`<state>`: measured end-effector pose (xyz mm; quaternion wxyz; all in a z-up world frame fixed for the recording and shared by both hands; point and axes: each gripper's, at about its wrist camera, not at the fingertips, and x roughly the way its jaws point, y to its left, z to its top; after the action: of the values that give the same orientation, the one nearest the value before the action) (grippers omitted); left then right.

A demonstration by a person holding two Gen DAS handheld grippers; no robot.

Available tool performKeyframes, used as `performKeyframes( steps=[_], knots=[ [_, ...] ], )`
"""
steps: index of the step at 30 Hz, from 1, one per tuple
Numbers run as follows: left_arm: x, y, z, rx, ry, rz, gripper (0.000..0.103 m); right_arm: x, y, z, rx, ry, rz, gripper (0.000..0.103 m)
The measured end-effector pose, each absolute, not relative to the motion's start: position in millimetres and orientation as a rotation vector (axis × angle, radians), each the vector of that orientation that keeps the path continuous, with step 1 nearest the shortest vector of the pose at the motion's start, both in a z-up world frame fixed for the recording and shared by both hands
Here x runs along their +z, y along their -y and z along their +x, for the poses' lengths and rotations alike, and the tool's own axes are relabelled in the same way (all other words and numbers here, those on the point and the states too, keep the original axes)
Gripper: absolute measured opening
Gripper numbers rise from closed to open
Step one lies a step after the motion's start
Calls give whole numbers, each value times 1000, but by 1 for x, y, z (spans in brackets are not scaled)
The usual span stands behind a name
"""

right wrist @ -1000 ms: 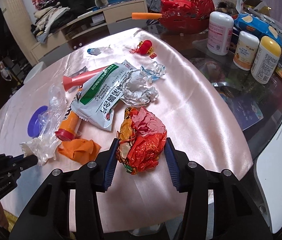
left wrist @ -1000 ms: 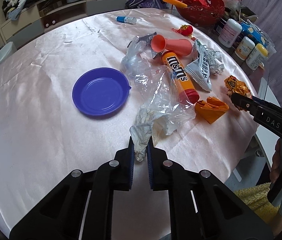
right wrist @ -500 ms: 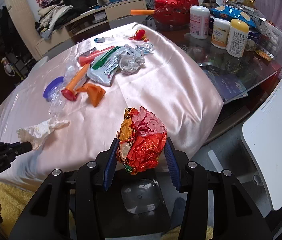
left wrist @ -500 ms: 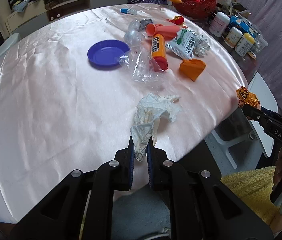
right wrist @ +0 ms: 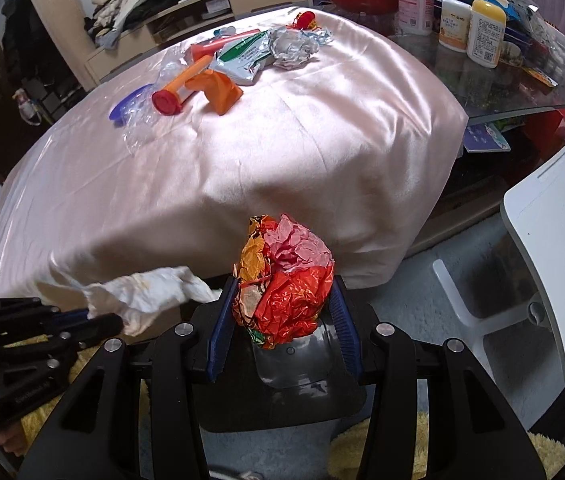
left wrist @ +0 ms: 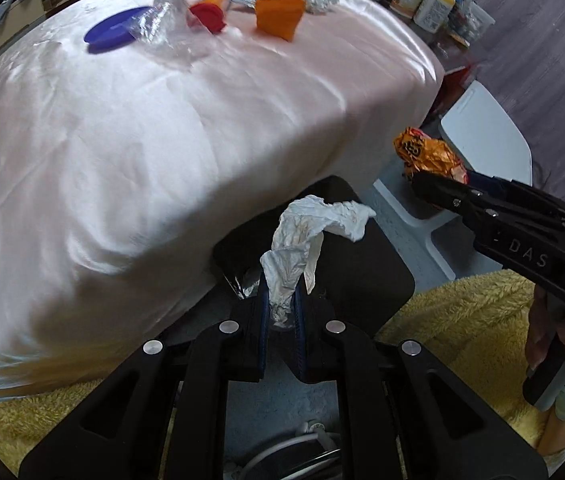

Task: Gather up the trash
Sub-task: 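Carry wrapper and tissue to the bin and open both tools to drop them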

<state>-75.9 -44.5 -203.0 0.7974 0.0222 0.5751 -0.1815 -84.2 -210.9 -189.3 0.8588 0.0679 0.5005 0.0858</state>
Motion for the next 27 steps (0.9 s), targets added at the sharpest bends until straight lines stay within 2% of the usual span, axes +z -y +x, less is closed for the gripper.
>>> performKeyframes(
  steps=[10,17,21,23,27],
  knots=[
    [-260,69,-71,-432,-1305,76,10,-254,209,-76,165,-1218,200,48],
    [-276,71,-68,-453,-1331,55,14,-263,211,-73,184,-1225,232,54],
    [-275,71,-70,-443,-1326,52,33,-260,211,-72,182,-1216,240,70],
    [-273,70,-71,-438,-1322,50,40,-260,213,-71,174,-1211,246,74],
    [-267,66,-73,-419,-1302,43,62,-257,217,-69,151,-1191,257,78]
  ],
)
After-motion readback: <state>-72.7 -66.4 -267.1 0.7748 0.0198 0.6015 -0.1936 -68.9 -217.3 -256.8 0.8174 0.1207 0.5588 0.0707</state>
